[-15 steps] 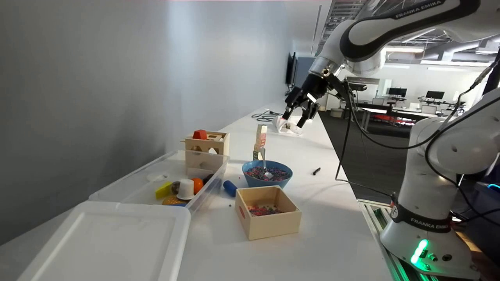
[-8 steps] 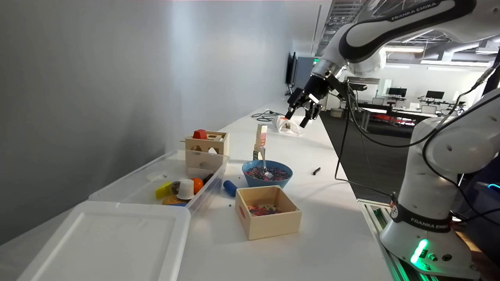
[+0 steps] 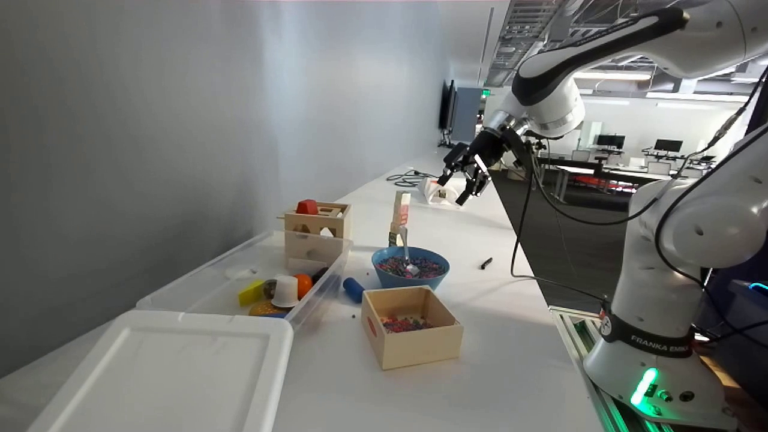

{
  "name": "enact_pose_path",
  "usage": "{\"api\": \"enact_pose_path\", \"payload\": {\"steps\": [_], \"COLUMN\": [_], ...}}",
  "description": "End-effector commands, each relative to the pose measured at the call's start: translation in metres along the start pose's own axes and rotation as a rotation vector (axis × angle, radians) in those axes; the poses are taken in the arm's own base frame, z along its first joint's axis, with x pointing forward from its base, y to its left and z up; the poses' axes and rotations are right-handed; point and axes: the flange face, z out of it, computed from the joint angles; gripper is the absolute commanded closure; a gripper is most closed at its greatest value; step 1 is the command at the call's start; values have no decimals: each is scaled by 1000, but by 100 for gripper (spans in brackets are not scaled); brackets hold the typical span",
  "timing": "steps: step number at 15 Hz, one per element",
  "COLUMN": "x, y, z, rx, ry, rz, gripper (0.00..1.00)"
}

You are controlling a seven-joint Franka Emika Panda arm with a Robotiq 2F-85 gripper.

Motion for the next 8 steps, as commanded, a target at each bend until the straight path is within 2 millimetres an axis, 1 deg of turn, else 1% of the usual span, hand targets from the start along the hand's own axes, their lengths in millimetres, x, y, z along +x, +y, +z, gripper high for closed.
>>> {"api": "enact_pose_path", "payload": {"steps": [1,3,5,6,7,8], "x": [13,21,30,35,43,25], "y": [27,42,52,57,59,55], "z": [18,26,33,37,44,31], "rx": [15,5,-5,-22,-83,-29], "ry": [-39,-52,-61,-55,-14,-43], "rz": [4,23,51,74,127,75], "gripper": [0,0,0,0,0,0]}}
